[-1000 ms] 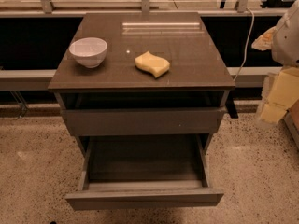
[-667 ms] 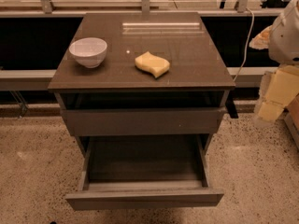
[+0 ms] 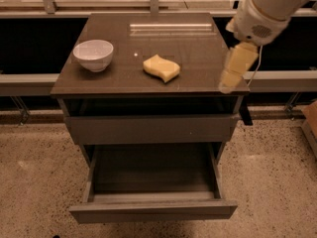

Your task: Place sponge into middle drawer

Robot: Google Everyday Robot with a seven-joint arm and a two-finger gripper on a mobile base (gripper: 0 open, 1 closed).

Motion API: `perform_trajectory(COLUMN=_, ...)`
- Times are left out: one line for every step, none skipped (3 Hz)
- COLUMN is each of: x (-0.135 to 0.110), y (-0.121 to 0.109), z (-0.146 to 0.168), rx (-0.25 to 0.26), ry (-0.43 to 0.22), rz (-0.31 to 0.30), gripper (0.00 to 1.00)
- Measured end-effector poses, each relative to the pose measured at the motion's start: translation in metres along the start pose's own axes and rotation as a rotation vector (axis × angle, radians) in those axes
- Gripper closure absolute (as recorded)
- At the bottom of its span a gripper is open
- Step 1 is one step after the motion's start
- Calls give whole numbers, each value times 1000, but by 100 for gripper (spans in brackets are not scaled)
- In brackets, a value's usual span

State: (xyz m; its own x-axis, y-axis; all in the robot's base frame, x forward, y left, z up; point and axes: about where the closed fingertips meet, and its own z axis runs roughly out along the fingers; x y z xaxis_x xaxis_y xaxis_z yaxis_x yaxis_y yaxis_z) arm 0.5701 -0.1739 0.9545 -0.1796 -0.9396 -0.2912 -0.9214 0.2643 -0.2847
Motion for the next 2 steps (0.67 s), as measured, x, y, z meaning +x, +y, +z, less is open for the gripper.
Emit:
perform_trajectory(x=-25, y=-38, z=41, rx=43, ry=-138, rz=97, gripper=0)
perform_trajectory(x=-47, y=-56, z=78, rx=71, ry=-270, rz=224, gripper=0)
